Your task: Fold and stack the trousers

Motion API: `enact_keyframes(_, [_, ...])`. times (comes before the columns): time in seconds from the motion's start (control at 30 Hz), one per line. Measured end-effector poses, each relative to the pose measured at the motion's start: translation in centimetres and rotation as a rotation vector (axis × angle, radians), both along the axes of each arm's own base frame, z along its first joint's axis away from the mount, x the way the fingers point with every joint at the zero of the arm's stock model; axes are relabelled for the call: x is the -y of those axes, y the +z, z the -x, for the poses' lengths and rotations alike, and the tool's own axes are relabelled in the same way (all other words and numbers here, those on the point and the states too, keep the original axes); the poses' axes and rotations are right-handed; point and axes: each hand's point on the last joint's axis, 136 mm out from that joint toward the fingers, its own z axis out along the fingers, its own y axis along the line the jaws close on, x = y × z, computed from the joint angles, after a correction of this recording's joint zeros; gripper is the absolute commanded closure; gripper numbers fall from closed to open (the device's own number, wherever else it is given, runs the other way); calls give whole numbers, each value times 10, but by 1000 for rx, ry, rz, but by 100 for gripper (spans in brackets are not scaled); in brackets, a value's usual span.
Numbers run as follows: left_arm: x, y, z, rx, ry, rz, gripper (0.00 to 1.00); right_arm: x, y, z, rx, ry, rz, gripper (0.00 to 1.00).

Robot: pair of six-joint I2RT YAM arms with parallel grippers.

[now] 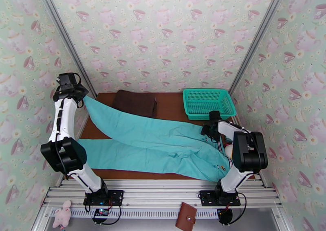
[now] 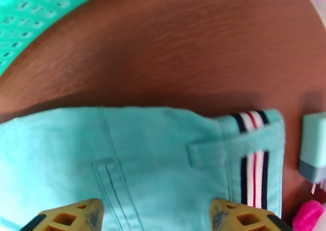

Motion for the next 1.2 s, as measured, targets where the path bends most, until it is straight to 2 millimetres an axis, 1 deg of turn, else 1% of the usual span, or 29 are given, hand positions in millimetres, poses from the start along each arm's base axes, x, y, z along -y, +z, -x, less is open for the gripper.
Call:
enact_keyframes(0.03, [0, 0, 0, 1, -1, 2, 100, -1, 0, -1, -2, 1, -2, 27])
enact_keyframes(0.13, [-2, 1, 0, 7, -2, 8, 100, -7, -1, -1, -20, 12, 5, 36])
enact_keyframes(0.23, [-5, 3, -1, 21, -2, 14, 100, -20, -2, 0, -31, 34, 1, 54])
enact_keyframes(0.27, [-6, 4, -1, 29, -1, 18, 100, -25, -3, 1, -34, 44, 0, 64])
enact_keyframes(0.33, [-7, 4, -2, 36, -2, 21, 100, -33, -3, -1, -30, 59, -1, 96])
enact_keyframes(0.37, [-8, 3, -2, 38, -3, 23, 100, -36, -3, -1, -29, 60, -2, 100])
enact_keyframes(0.53, [-7, -1, -3, 36, -8, 39, 100, -34, 5, 2, 0, 61, 21, 100])
enact_keyframes(0.63, [-7, -1, -3, 38, -11, 40, 100, -32, 22, 6, 54, 69, 32, 100])
enact_keyframes(0.73, [-6, -2, -3, 37, -12, 41, 100, -30, 58, 5, 175, 82, 36, 100])
enact_keyframes(0.83, [-8, -3, -1, 29, -3, 38, 100, -31, 101, 4, 320, 98, 36, 100])
enact_keyframes(0.93, [-13, -7, 4, 9, 14, 40, 100, -30, 143, 5, 451, 123, 45, 100])
enact_keyframes(0.97, [-16, -8, 6, 2, 24, 40, 100, -30, 153, 6, 481, 132, 50, 100])
enact_keyframes(1.07, [-27, -10, 14, -16, 54, 40, 100, -30, 174, 10, 539, 164, 68, 100])
enact_keyframes(1.2, [-38, -7, 23, -28, 85, 42, 100, -31, 188, 10, 585, 210, 92, 100])
